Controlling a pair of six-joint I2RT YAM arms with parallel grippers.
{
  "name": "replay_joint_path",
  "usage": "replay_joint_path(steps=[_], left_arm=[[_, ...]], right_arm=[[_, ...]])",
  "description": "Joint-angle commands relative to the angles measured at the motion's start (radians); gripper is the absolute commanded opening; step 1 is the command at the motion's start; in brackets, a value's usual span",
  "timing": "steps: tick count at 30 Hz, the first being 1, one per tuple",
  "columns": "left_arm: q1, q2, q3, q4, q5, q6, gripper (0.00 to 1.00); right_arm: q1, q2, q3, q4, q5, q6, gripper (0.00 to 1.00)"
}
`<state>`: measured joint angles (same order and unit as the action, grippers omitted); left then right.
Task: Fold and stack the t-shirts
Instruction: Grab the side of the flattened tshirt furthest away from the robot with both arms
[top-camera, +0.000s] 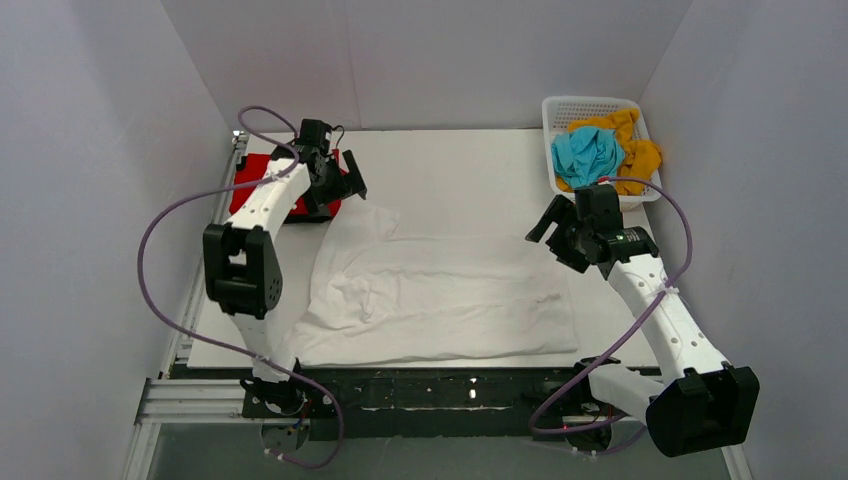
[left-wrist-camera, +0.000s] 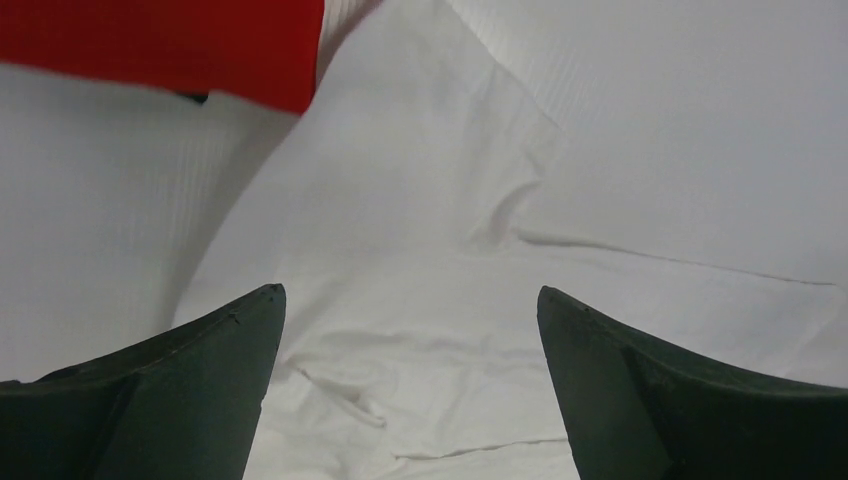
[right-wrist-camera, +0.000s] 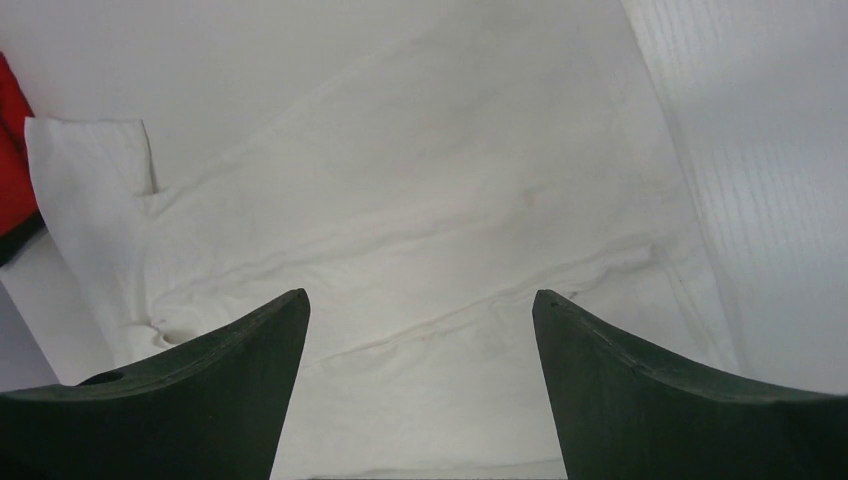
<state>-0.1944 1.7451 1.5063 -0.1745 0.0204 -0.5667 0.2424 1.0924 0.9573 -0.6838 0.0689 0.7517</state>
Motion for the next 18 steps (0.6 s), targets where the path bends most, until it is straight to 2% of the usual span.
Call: replay_joint_path(steps=[1, 5, 13, 15, 18], left_arm=[[0.037, 0.233, 0.254, -0.093, 0.090, 0.174, 0.98], [0.036, 0.413, 0.484, -0.157, 0.153, 0.303, 0.98], [0.036, 0.549, 0.573, -0.108, 0.164, 0.452, 0.98], [0.037, 0.575, 0.592, -0.109, 0.183, 0.480, 0.94], [0.037, 0.622, 0.635, -0.111, 0.215, 0.493, 0.81]], right_arm=[[-0.034, -0.028, -0.015, 0.060, -0.002, -0.039, 0.91], [-0.048, -0.035, -0.040, 0.055, 0.013, -0.065, 0.91], [-0.063, -0.030, -0.069, 0.044, 0.020, -0.083, 0.90], [-0.064, -0.027, -0.074, 0.044, 0.015, -0.087, 0.90], [-0.065, -0.023, -0.084, 0.042, 0.013, -0.088, 0.89]])
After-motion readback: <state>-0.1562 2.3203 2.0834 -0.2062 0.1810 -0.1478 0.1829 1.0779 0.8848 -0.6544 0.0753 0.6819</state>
